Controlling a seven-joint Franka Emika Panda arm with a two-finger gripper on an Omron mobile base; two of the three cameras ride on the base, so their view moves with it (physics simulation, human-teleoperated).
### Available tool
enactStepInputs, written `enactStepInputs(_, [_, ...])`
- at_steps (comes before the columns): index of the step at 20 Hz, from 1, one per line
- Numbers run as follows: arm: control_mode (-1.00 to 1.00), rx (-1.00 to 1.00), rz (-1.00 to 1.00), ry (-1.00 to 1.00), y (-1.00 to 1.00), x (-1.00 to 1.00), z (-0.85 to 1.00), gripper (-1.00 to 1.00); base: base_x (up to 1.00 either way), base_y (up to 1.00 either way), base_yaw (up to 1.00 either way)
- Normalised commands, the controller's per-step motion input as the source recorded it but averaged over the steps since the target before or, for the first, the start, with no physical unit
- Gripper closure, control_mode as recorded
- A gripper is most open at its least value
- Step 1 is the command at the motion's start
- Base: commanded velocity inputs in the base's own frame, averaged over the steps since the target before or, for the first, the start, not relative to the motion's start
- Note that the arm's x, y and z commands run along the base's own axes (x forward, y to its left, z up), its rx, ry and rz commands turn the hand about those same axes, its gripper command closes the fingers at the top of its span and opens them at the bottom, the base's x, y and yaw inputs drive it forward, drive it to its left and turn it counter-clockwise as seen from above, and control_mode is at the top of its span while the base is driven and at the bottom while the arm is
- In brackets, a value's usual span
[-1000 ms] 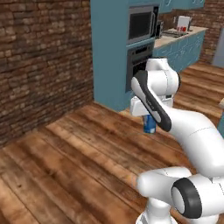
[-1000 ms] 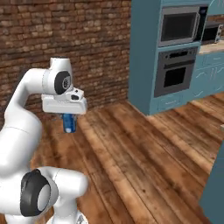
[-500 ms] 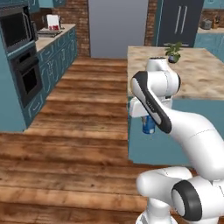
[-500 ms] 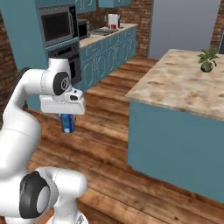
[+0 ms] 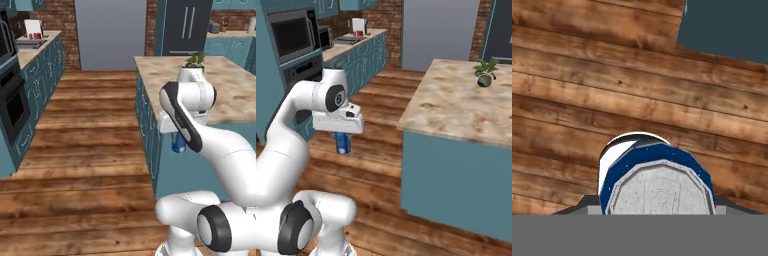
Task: Four empty soda cans are scattered around the kitchen. Gather all the cans and cluster them next to the stove for recycling.
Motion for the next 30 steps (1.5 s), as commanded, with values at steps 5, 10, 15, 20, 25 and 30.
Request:
enactStepInputs(5, [1.0, 0.0, 0.0, 0.0, 0.0, 0.0, 0.0, 1.0, 0.85, 1.0, -0.22])
enactStepInputs(10, [1.0, 0.0, 0.0, 0.0, 0.0, 0.0, 0.0, 1.0, 0.86, 1.0, -0.37])
enactStepInputs(15, [1.0, 0.0, 0.0, 0.0, 0.0, 0.0, 0.0, 1.0, 0.78, 1.0, -0.47])
enactStepInputs(20, [1.0, 0.0, 0.0, 0.0, 0.0, 0.0, 0.0, 1.0, 0.92, 0.97, -0.31])
enactStepInputs(25, [1.0, 0.0, 0.0, 0.0, 0.0, 0.0, 0.0, 1.0, 1.0, 0.63, 0.0])
enactStepInputs(30, [1.0, 0.0, 0.0, 0.0, 0.0, 0.0, 0.0, 1.0, 1.0, 0.46, 0.0])
